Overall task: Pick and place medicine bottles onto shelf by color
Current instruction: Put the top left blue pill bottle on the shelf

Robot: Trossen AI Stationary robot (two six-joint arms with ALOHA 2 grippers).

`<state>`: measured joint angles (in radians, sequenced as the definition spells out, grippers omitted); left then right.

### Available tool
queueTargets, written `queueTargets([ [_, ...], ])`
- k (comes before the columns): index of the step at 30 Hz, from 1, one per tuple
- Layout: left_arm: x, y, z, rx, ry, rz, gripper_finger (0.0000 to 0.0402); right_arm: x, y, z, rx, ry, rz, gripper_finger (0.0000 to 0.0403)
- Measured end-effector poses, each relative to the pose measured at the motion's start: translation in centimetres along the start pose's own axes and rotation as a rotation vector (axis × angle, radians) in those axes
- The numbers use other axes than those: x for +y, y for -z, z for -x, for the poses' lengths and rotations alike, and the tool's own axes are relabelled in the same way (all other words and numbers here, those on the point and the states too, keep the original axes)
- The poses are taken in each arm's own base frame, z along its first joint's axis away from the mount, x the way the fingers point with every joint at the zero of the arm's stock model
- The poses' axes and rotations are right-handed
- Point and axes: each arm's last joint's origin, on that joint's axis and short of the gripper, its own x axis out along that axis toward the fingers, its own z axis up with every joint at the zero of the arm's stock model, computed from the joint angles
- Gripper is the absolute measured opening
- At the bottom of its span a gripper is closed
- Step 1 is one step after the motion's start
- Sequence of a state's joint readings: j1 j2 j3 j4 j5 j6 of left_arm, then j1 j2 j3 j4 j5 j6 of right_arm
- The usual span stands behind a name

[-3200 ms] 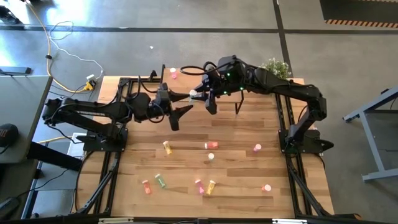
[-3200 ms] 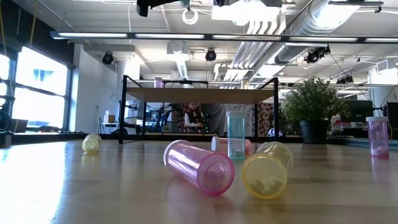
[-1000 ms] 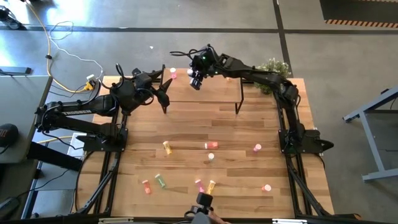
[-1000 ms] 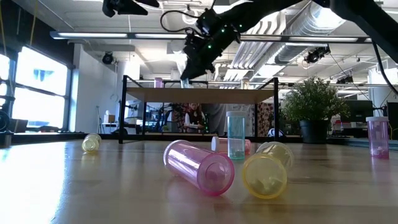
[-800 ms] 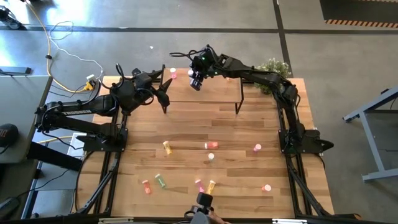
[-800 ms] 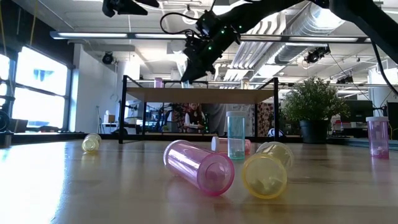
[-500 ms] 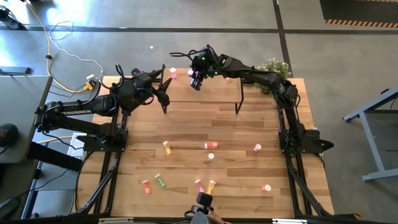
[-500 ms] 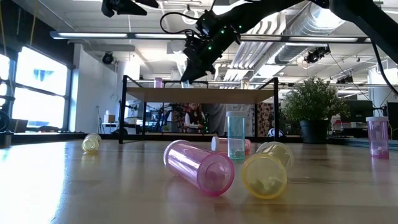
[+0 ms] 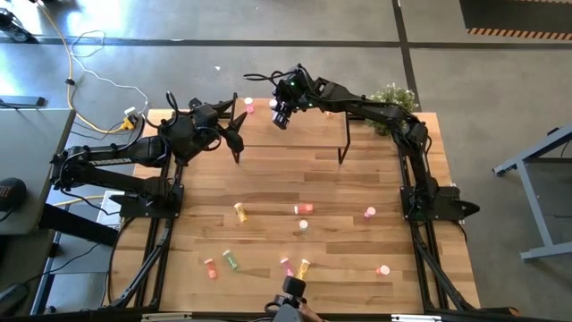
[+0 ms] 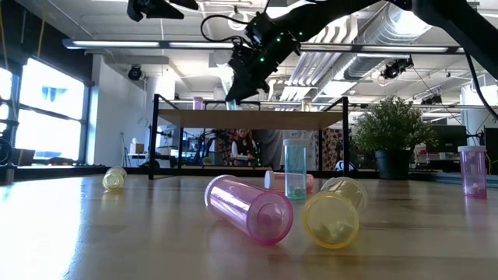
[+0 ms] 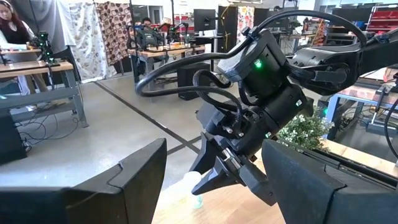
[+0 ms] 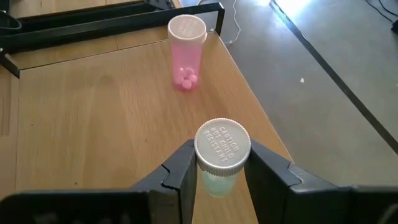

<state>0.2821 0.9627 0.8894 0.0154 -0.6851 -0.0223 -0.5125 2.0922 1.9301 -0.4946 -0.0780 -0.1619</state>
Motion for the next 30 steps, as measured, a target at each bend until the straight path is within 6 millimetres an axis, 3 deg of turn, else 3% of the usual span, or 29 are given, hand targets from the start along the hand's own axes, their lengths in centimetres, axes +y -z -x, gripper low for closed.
queueTargets([
  [19,0.00,-0.01,0.00,-0.001,0.000,-0.033,0.0255,0.03,0.17,0.02,0.018,-0.002,0.002,0.0106],
  [30,0.00,0.00,0.00,0.000,0.000,-0.034,0.0255,0.00,0.37,0.06,0.043,0.016,0.020,0.0134],
])
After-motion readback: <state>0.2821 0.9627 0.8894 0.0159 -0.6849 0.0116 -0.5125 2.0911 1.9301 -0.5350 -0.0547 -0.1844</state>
